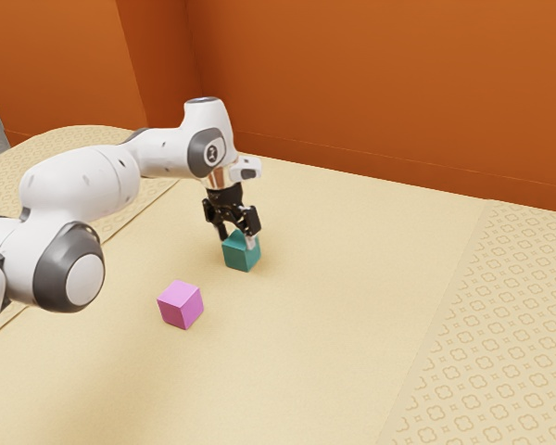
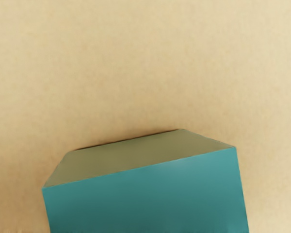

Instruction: Pick up the blue block with one arm, and put the blue block on the pink block with one arm

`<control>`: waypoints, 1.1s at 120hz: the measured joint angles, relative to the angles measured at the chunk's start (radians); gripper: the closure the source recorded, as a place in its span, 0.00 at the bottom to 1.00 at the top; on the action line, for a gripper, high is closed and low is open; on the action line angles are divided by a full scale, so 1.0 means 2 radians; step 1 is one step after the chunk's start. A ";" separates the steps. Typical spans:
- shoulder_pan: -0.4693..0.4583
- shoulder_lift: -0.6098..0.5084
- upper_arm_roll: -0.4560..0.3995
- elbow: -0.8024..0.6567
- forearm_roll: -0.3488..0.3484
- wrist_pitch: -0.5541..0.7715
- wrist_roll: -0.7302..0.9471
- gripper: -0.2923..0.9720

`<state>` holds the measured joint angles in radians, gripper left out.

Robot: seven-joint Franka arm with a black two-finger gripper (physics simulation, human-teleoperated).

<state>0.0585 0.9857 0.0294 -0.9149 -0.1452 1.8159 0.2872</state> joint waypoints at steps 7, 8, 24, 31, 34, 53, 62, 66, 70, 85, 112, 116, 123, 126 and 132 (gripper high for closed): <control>0.000 0.000 0.000 0.000 0.000 0.000 0.000 0.25; 0.000 0.000 0.000 0.000 0.000 0.000 0.000 0.25; 0.000 0.000 -0.001 0.000 -0.001 -0.001 0.001 0.25; 0.001 0.000 -0.001 0.000 -0.001 -0.001 0.001 0.25; 0.001 0.000 -0.001 0.000 -0.001 -0.001 0.002 0.25; 0.001 0.000 -0.005 0.000 -0.001 -0.003 0.002 0.25; 0.001 0.000 -0.006 0.000 -0.001 -0.006 0.002 0.25; 0.001 0.000 -0.006 0.000 -0.001 -0.008 0.002 0.25; 0.001 0.000 -0.006 0.000 -0.001 -0.010 0.002 0.25; 0.001 0.000 -0.006 0.001 0.000 -0.020 0.001 0.25; 0.001 0.000 -0.005 -0.002 0.000 -0.022 -0.001 0.25; 0.001 -0.007 -0.004 -0.011 0.000 -0.020 -0.001 0.25; -0.007 -0.051 0.011 -0.040 0.001 -0.016 -0.002 0.25; -0.016 -0.080 0.025 -0.064 0.000 -0.013 -0.002 0.25; -0.034 -0.135 0.045 -0.131 -0.006 0.004 -0.002 0.25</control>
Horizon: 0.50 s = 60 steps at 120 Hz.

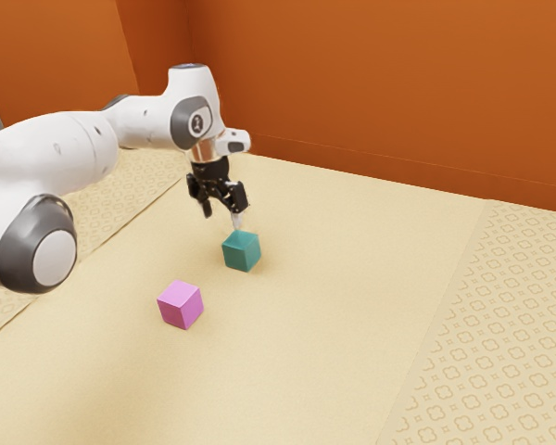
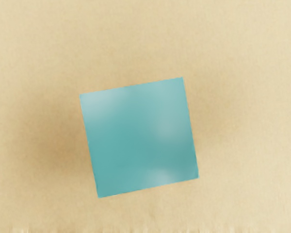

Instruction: Pick up the blue block with one arm, and put the blue block on the pink block with one arm

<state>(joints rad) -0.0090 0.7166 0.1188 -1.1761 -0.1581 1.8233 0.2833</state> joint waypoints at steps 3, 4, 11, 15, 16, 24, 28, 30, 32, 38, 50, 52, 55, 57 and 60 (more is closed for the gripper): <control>-0.007 -0.020 0.005 -0.042 -0.005 0.019 0.000 0.25; -0.009 -0.025 0.006 -0.054 -0.007 0.026 0.000 0.25; -0.021 -0.042 0.009 -0.125 -0.022 0.083 0.003 0.25; -0.026 -0.047 0.009 -0.153 -0.030 0.118 0.005 0.25; -0.027 -0.048 0.009 -0.159 -0.032 0.127 0.006 0.25; -0.036 -0.065 0.009 -0.213 -0.042 0.202 0.014 0.25; -0.038 -0.079 0.009 -0.240 -0.046 0.238 0.019 0.25; -0.039 -0.085 0.009 -0.250 -0.047 0.256 0.022 0.25; -0.040 -0.089 0.009 -0.259 -0.048 0.273 0.025 0.25; -0.040 -0.097 0.010 -0.277 -0.052 0.319 0.033 0.25; -0.040 -0.094 0.010 -0.287 -0.057 0.391 0.047 0.25; -0.040 -0.091 0.010 -0.288 -0.058 0.400 0.049 0.25; -0.039 -0.086 0.010 -0.288 -0.058 0.413 0.052 0.25; -0.038 -0.084 0.010 -0.287 -0.059 0.421 0.054 0.25; -0.037 -0.080 0.010 -0.287 -0.059 0.434 0.057 0.25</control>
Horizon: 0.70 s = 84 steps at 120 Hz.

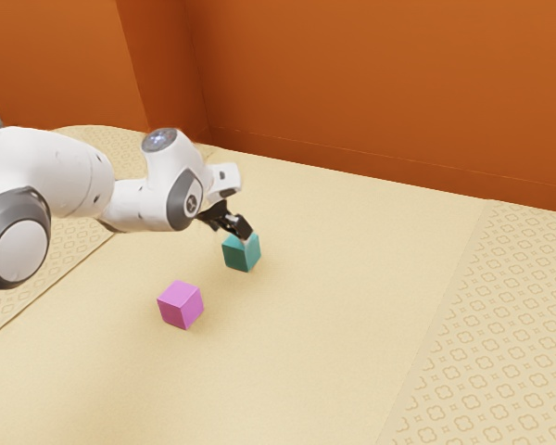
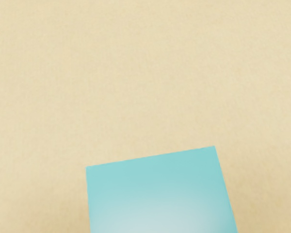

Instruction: Pick up the blue block with one arm, and put the blue block on the pink block with one arm

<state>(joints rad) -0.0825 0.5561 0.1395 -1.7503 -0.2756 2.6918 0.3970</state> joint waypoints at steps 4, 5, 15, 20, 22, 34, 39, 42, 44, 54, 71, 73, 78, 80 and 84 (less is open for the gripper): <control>0.001 0.006 0.000 0.001 0.000 0.016 0.004 0.25; 0.002 0.008 0.000 0.001 0.000 0.019 0.005 0.25; 0.003 0.020 -0.002 0.006 -0.004 0.049 0.013 0.25; 0.004 0.022 -0.004 0.007 -0.017 0.060 0.016 0.25; 0.004 0.022 -0.006 0.008 -0.025 0.063 0.018 0.25; 0.010 0.024 -0.016 0.008 -0.074 0.080 0.025 0.25; 0.014 0.028 -0.020 0.008 -0.087 0.085 0.028 0.25; 0.016 0.031 -0.021 0.009 -0.093 0.088 0.031 0.25; 0.016 0.033 -0.022 0.009 -0.096 0.089 0.032 0.25; 0.018 0.048 -0.023 0.019 -0.106 0.097 0.042 0.25; 0.018 0.064 -0.030 0.032 -0.114 0.105 0.057 0.25; 0.018 0.064 -0.030 0.032 -0.114 0.106 0.059 0.25; 0.016 0.065 -0.031 0.031 -0.116 0.107 0.063 0.25; 0.016 0.065 -0.031 0.031 -0.116 0.108 0.064 0.25; 0.014 0.065 -0.031 0.030 -0.117 0.109 0.067 0.25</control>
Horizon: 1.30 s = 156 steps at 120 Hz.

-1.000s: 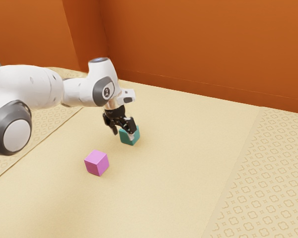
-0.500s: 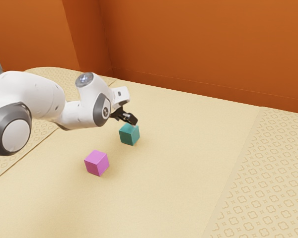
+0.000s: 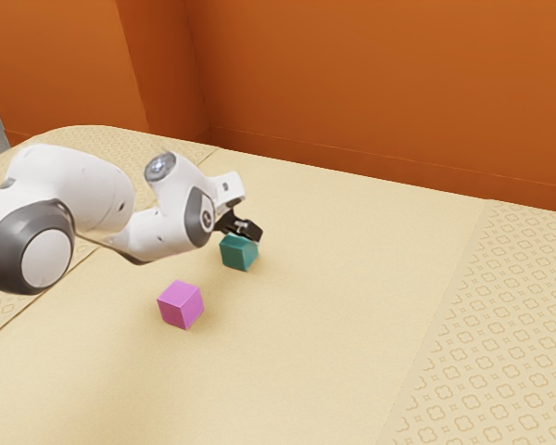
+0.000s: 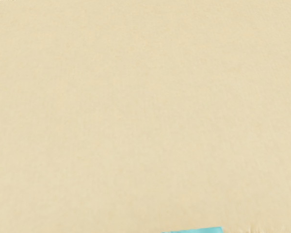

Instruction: Pick up the blue block with one arm, and put the blue block on the pink block with one arm

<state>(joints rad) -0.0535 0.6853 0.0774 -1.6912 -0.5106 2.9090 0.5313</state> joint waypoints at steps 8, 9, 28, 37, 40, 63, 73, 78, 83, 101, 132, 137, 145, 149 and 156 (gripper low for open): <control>-0.003 -0.002 0.000 -0.005 -0.002 0.001 0.005 0.25; -0.003 -0.003 0.000 -0.007 -0.003 0.001 0.006 0.25; -0.004 -0.005 0.000 -0.018 -0.011 0.001 0.016 0.25; -0.003 -0.005 0.000 -0.020 -0.017 0.001 0.019 0.25; -0.004 -0.005 0.000 -0.020 -0.019 0.001 0.020 0.25; -0.002 -0.005 0.000 -0.023 -0.039 -0.003 0.028 0.25; -0.001 -0.005 0.000 -0.023 -0.049 -0.006 0.031 0.25; 0.000 -0.004 0.000 -0.023 -0.052 -0.007 0.032 0.25; -0.001 -0.004 0.000 -0.023 -0.054 -0.008 0.033 0.25; -0.004 -0.003 0.000 -0.024 -0.062 -0.010 0.037 0.28; -0.008 -0.002 0.001 -0.025 -0.070 -0.007 0.038 0.51; -0.007 -0.007 0.001 -0.029 -0.071 -0.007 0.038 0.54; -0.008 -0.023 0.003 -0.039 -0.071 -0.006 0.038 0.55; -0.008 -0.030 0.004 -0.044 -0.071 -0.005 0.038 0.54; -0.008 -0.035 0.004 -0.048 -0.071 -0.005 0.038 0.54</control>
<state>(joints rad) -0.0695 0.6150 0.0860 -1.7872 -0.6535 2.8990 0.6070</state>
